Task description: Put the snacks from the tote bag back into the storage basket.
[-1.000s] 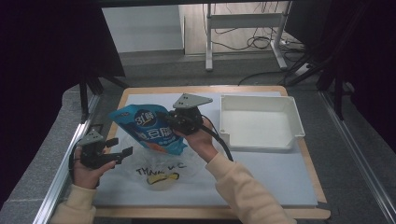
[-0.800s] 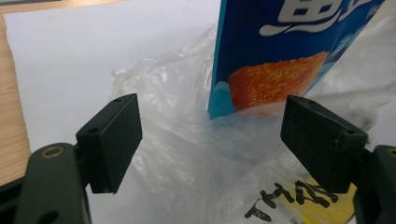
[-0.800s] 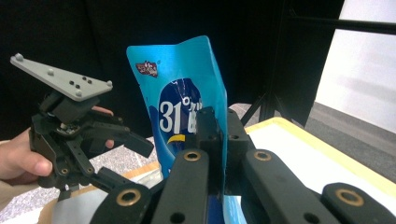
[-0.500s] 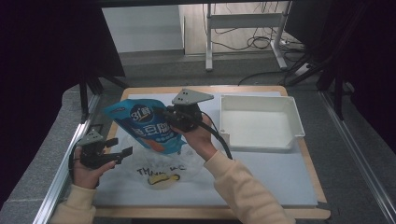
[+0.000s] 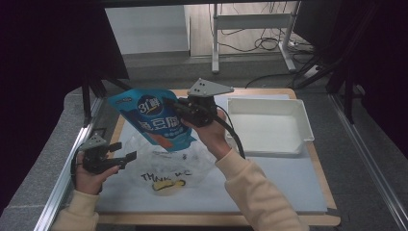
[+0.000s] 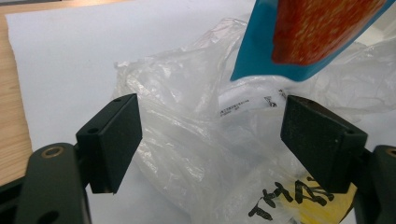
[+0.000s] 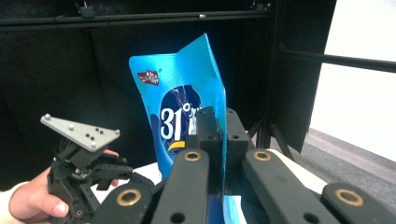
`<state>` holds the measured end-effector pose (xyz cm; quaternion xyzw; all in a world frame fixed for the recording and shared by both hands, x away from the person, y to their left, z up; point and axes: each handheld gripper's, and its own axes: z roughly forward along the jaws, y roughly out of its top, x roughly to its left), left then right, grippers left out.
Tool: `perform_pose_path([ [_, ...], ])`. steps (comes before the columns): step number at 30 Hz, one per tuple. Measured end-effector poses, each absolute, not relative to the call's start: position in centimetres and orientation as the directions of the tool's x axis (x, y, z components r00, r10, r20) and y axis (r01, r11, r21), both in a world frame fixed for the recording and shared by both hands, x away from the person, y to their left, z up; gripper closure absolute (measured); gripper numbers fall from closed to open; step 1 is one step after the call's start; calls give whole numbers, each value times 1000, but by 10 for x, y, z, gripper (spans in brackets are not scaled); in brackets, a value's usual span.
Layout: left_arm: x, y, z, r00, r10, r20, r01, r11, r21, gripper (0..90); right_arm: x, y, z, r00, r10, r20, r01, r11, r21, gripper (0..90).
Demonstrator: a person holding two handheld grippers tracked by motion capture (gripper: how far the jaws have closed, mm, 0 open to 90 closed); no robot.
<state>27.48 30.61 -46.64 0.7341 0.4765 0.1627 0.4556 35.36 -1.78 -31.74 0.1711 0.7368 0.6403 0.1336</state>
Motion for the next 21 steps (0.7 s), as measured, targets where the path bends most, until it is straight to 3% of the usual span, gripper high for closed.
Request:
perform_pose_path([
  [21, 276, 306, -468, 490, 850, -193, 555, -134, 821, 211, 365, -41, -286, -889, 457, 24, 65, 74, 995, 891],
])
